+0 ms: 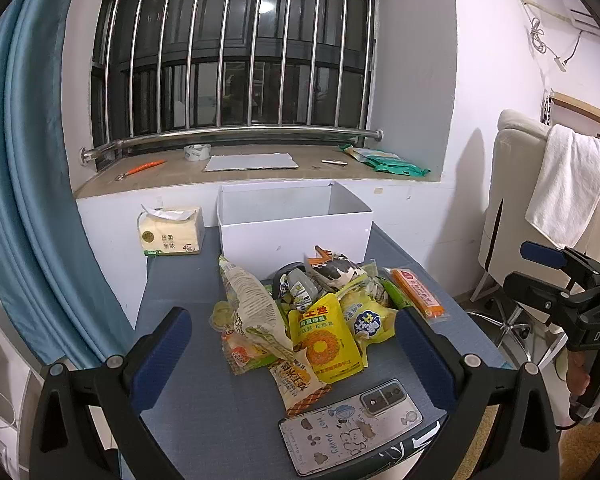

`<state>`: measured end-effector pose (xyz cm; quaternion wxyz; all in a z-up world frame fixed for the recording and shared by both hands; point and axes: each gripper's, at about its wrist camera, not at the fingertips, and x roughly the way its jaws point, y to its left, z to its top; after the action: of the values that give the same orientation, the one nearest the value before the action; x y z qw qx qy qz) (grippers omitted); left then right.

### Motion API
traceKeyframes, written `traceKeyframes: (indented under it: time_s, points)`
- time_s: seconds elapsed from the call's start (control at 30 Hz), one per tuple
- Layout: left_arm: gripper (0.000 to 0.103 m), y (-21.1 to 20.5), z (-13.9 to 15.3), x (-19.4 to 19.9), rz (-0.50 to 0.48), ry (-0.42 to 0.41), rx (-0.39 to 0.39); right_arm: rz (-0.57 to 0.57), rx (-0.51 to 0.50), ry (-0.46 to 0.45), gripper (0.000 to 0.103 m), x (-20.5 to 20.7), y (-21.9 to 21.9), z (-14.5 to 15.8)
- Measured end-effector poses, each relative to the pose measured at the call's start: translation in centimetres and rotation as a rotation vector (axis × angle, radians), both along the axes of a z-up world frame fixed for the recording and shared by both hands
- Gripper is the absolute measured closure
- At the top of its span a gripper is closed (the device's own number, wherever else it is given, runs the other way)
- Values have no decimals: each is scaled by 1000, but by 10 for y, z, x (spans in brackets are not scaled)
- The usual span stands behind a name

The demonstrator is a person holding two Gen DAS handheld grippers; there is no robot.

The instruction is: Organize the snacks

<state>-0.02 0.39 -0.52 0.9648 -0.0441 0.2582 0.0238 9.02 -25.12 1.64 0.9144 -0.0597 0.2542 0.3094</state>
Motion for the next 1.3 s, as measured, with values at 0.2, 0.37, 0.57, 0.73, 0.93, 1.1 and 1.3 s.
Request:
traceKeyframes:
  time_s: [0.2,0.37,0.57,0.73,0.93,1.1,1.3]
  points:
    - [0,0,0,-1,2,2,2,0,0,3,0,0,0,0]
    - [0,0,0,-1,2,5,3,-1,0,4,0,0,0,-1]
    - [0,0,0,-1,3,7,5,-1,0,5,0,0,0,-2]
    - [0,-1,0,-1,3,7,6,-3,-1,7,0,0,0,-3]
    - [0,0,-1,-2,-2,6,11,-39,-16,45,0,21,-2,-15]
    - [0,3,-4,-4,5,12,7,-123,-55,165,0,80,-6,-50]
    - [0,10,-12,-6,21,27,-3,-203,-117,284,0,164,-13,-104]
